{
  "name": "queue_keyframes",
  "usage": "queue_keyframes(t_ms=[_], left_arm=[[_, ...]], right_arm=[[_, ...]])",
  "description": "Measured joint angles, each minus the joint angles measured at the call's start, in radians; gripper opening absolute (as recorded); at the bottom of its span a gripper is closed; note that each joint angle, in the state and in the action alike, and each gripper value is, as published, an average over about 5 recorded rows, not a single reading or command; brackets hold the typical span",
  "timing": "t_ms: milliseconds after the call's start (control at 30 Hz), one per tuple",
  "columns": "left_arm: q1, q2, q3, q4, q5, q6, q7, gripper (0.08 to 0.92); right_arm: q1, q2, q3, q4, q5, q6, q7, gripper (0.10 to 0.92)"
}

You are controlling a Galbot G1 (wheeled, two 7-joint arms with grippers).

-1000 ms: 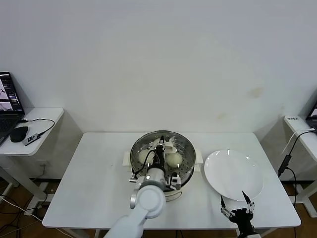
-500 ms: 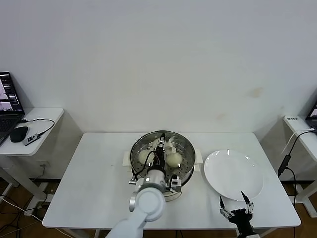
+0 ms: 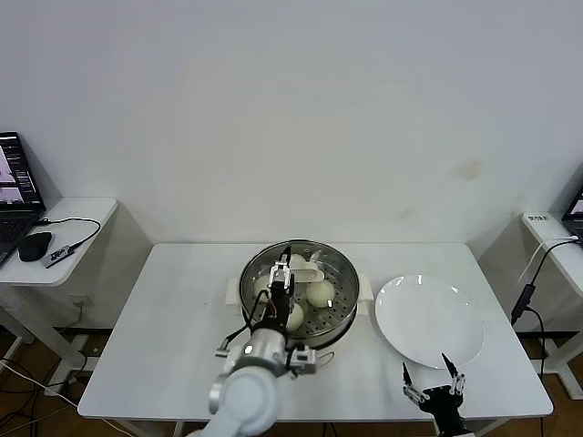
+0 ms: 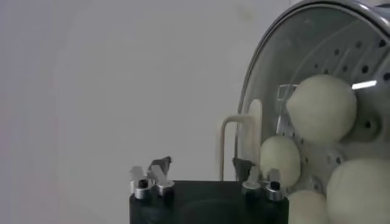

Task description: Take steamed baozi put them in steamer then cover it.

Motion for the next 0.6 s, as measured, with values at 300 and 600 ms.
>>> queue_keyframes(t_ms=[300,600], left_arm=[[0.172,0.09,-0.109,-0.2,-0.246,-0.07,-0.137,0.823],[0.455,0.106,-0.392,-0.266,-0.815,-0.276,-0.383,0.823]], right_arm=[[-0.005,-0.012,-0.006,0.0,0.014,0.001,0.002,0.823],[-0.031,-0.044,-0.036,0.025,0.054,-0.002,0.007,0.823]])
